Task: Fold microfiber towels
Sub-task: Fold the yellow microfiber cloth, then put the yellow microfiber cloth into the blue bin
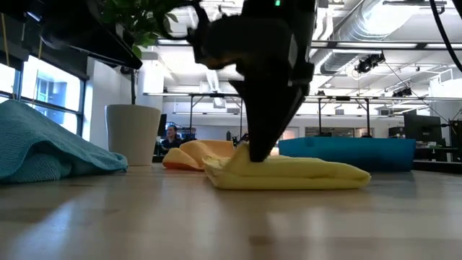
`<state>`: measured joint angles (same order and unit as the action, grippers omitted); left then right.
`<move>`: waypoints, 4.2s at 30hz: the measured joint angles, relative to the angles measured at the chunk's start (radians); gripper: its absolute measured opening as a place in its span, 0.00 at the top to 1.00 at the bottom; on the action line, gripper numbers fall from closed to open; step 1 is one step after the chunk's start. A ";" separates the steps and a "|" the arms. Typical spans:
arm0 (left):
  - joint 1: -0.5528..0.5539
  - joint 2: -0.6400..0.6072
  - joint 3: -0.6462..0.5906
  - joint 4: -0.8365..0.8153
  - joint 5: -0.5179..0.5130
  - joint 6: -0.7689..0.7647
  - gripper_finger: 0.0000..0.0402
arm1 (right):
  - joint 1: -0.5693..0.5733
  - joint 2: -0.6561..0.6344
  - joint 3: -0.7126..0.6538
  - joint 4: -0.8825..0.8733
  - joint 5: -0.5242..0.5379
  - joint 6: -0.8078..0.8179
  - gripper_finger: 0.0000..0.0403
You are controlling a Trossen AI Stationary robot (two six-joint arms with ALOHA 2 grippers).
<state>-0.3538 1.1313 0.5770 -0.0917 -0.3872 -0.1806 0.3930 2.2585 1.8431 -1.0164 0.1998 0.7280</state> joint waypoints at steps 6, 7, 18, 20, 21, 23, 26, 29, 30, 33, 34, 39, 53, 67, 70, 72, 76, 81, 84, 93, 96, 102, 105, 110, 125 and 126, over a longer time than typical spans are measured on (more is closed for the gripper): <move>0.002 0.000 0.000 0.001 -0.058 0.000 0.73 | 0.033 0.000 0.003 0.092 -0.002 -0.063 0.98; 0.003 0.000 0.000 0.001 -0.062 0.000 0.73 | 0.035 0.000 0.003 0.100 -0.002 -0.064 0.98; 0.007 0.000 0.000 0.008 -0.059 0.000 0.73 | 0.035 0.000 0.003 0.139 -0.002 -0.082 0.83; 0.007 0.000 0.000 0.008 -0.059 0.000 0.73 | 0.035 0.000 0.003 0.150 -0.022 -0.082 0.76; 0.007 0.000 0.000 0.008 -0.059 0.000 0.73 | 0.035 0.000 0.003 0.159 -0.047 -0.082 0.73; 0.007 0.000 0.000 0.009 -0.059 0.000 0.73 | 0.036 0.000 0.003 0.170 -0.093 -0.073 0.67; 0.007 0.000 0.000 0.009 -0.059 0.000 0.73 | 0.044 0.000 0.003 0.152 -0.097 -0.055 0.62; 0.007 0.000 0.000 0.009 -0.059 0.000 0.73 | 0.054 0.000 0.003 0.097 -0.027 -0.055 0.59; 0.007 0.000 0.000 0.010 -0.059 0.000 0.73 | 0.057 0.000 0.003 0.085 -0.003 -0.055 0.59; 0.007 0.000 0.000 0.011 -0.058 0.000 0.73 | 0.070 0.000 0.003 0.088 0.056 -0.054 0.59; 0.007 0.000 0.000 0.011 -0.058 0.000 0.73 | 0.074 -0.001 -0.005 0.108 0.073 -0.055 0.59; 0.007 0.000 0.000 0.014 -0.058 0.000 0.73 | 0.098 -0.002 -0.063 0.163 0.087 -0.048 0.59; 0.007 0.000 0.000 0.014 -0.058 0.000 0.73 | 0.102 -0.011 -0.198 0.264 0.133 -0.020 0.61; 0.007 0.000 0.000 0.014 -0.058 0.000 0.73 | 0.097 -0.004 -0.187 0.259 0.119 -0.077 0.96; 0.007 0.000 0.000 0.014 -0.057 0.000 0.73 | 0.080 0.003 -0.125 0.194 0.071 -0.082 0.99; 0.007 0.000 0.000 0.014 -0.057 0.000 0.73 | 0.065 0.009 -0.067 0.104 0.047 -0.084 0.99; 0.007 0.000 0.000 0.014 -0.057 0.000 0.73 | 0.030 0.005 0.069 -0.099 0.054 -0.154 0.99; 0.007 0.000 0.000 0.014 -0.057 0.000 0.73 | -0.034 0.002 0.210 -0.340 0.096 -0.265 1.00; 0.007 0.000 0.000 0.014 -0.057 0.000 0.73 | -0.083 -0.015 0.257 -0.490 0.155 -0.289 1.00; 0.007 0.000 0.000 0.015 -0.057 0.000 0.73 | -0.250 -0.210 0.101 -0.525 0.286 -0.257 1.00; 0.007 0.000 0.000 0.014 -0.057 0.000 0.73 | -0.297 -0.322 -0.036 -0.456 0.313 -0.190 1.00; 0.007 0.000 0.000 0.014 -0.057 0.000 0.73 | -0.363 -0.549 -0.336 -0.098 0.290 -0.137 1.00; 0.007 0.000 0.000 0.014 -0.057 0.000 0.73 | -0.420 -0.629 -0.438 0.020 0.269 -0.071 1.00; 0.007 0.000 0.000 0.015 -0.057 0.000 0.73 | -0.532 -0.711 -0.526 0.139 0.252 -0.027 1.00; 0.007 0.000 0.000 0.014 -0.057 0.000 0.73 | -0.795 -0.727 -0.534 -0.028 0.236 -0.011 1.00; 0.007 0.000 0.000 0.014 -0.057 0.000 0.73 | -0.803 -0.727 -0.534 -0.037 0.237 -0.010 1.00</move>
<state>-0.3468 1.1316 0.5774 -0.0779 -0.4446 -0.1805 -0.4095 1.5314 1.3090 -1.0538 0.4369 0.7177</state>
